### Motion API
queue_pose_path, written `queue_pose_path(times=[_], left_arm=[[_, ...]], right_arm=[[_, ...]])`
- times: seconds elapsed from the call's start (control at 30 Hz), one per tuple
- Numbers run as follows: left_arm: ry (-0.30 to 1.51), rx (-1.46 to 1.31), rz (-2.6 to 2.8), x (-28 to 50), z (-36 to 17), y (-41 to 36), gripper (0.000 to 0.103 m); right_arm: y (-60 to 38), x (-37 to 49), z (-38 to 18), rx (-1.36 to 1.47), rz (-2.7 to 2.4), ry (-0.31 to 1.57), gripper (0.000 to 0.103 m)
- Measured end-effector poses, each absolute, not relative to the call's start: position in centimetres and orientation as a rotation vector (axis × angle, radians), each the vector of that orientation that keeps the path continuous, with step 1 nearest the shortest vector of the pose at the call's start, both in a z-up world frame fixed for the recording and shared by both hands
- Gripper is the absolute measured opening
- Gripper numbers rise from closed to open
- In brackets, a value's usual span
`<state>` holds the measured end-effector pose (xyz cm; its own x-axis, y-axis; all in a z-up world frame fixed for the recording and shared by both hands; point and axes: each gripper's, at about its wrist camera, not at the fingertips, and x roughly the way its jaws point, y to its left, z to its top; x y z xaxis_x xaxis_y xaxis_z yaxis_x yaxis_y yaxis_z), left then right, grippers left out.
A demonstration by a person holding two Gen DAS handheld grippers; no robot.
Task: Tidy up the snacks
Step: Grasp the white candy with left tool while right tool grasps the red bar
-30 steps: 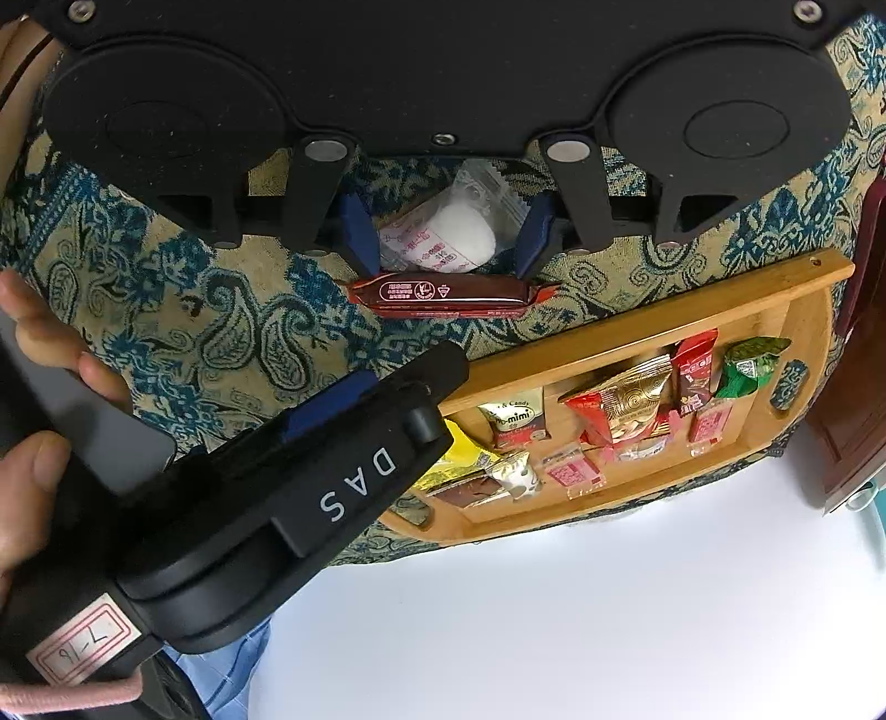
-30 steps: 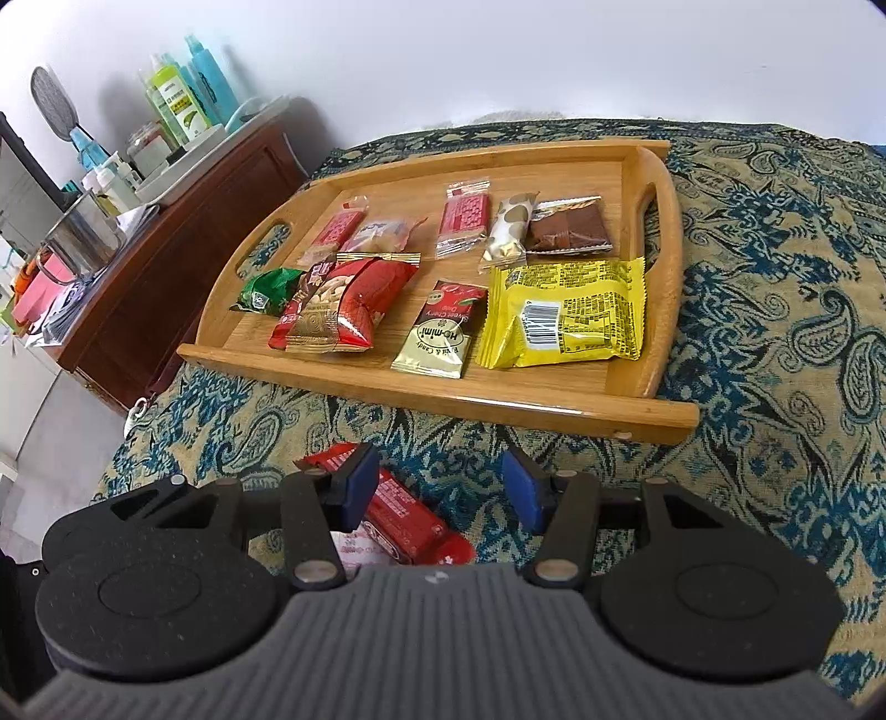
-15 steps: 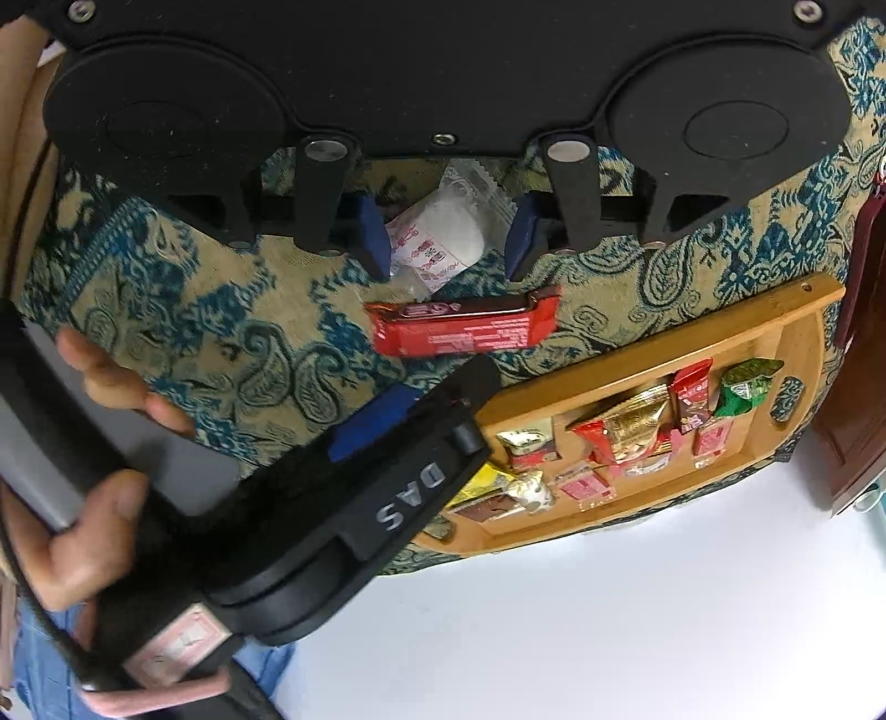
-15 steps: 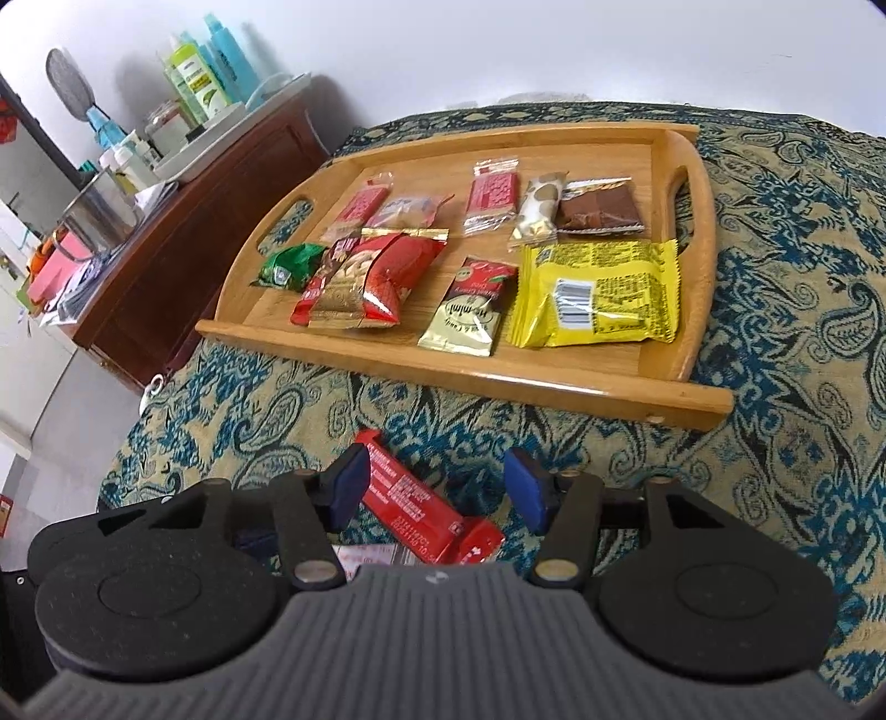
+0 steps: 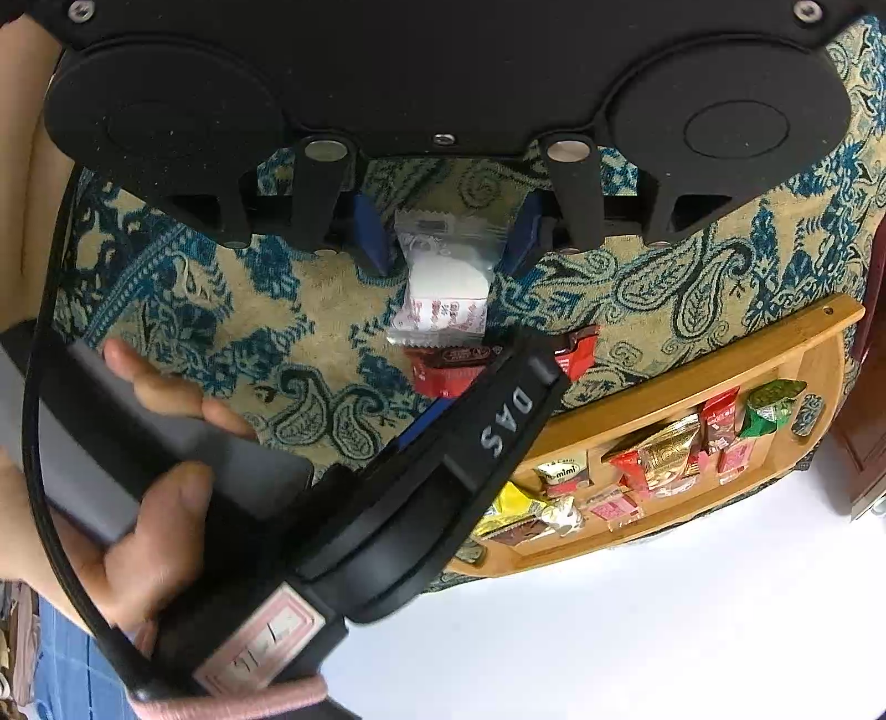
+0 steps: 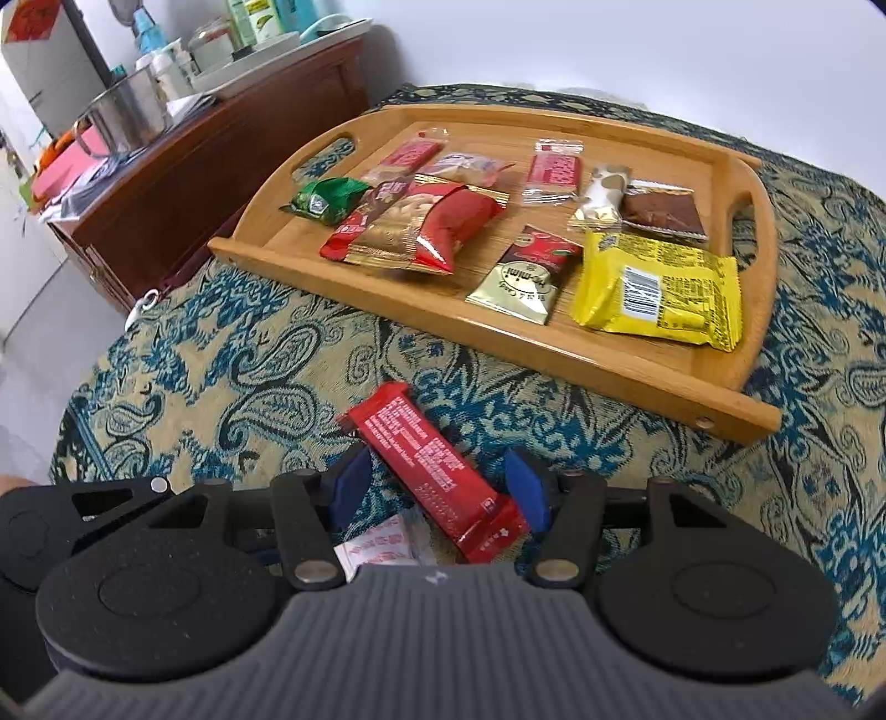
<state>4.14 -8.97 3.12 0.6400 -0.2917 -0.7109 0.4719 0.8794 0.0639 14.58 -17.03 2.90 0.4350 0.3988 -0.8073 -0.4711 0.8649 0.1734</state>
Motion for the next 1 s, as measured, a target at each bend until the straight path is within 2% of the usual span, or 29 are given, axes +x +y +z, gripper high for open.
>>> queue_pose_path(times=[0.13, 0.17, 0.2, 0.27, 0.93, 1.0], left_arm=[[0.757, 0.199, -0.425, 4.7, 3.3, -9.0, 0.051], [0.758, 0.188, -0.421, 4.9, 3.4, -9.1, 0.05], [0.763, 0.182, -0.418, 5.0, 3.4, -9.2, 0.044], [0.782, 0.183, -0.399, 5.3, 3.1, -9.7, 0.03], [0.747, 0.164, -0.246, 5.4, 4.6, -7.8, 0.03], [0.743, 0.159, -0.234, 5.5, 4.8, -7.6, 0.03]], right_arm=[[-17.1, 14.5, 3.1, -0.05, 0.543, 0.971, 0.04], [-17.3, 14.5, 3.2, -0.029, 0.543, 0.967, 0.035], [-17.4, 14.5, 3.3, -0.014, 0.537, 0.96, 0.034], [-17.6, 14.5, 3.5, -0.003, 0.522, 0.944, 0.031], [-20.0, 14.0, 5.7, 0.188, 0.459, 0.825, 0.024], [-20.4, 14.0, 5.9, 0.21, 0.457, 0.815, 0.014]])
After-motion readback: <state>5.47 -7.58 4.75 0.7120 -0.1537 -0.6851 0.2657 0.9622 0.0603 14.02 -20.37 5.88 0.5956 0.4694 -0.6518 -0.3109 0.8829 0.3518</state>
